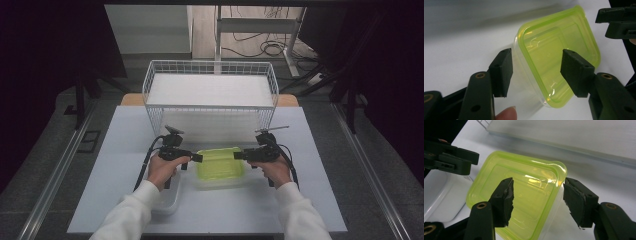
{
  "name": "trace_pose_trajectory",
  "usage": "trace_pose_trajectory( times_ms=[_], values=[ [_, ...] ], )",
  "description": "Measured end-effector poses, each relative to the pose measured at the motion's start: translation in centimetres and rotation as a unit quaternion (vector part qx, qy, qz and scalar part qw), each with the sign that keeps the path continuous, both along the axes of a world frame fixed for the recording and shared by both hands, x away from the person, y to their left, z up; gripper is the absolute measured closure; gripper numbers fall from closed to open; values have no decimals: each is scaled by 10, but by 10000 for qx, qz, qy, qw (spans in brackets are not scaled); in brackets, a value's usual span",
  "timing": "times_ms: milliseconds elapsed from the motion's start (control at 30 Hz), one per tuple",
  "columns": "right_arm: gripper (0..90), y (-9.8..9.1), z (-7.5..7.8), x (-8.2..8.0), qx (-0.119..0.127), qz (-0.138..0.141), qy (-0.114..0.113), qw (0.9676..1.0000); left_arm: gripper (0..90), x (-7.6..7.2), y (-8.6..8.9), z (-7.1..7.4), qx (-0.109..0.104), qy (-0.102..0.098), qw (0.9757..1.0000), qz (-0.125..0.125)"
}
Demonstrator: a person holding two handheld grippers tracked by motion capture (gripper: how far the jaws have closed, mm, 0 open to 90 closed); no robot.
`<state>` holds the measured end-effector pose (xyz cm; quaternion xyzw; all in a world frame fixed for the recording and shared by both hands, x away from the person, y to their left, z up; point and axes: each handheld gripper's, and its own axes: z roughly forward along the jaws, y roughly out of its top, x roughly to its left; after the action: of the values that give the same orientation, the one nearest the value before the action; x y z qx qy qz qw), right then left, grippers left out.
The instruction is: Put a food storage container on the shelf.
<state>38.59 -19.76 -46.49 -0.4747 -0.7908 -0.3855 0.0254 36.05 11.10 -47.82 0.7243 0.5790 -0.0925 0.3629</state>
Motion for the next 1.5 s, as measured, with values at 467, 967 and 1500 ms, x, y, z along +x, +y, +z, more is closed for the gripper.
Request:
trace_pose_trajectory(
  times_ms=[467, 967, 1500],
  values=[
    [441, 1, -14, 6, 7, -118, 428, 9990, 490, 5, -4, -11, 68, 260, 9996, -48],
    [537, -6, -30, 13, 400, -179, 1092, 9931, 647, 9, -7, -18, -59, 554, 9984, -115],
    [784, -15, -20, 4, 686, -368, 989, 9920, 785, 4, 2, -12, -451, 494, 9977, -128]
  ],
)
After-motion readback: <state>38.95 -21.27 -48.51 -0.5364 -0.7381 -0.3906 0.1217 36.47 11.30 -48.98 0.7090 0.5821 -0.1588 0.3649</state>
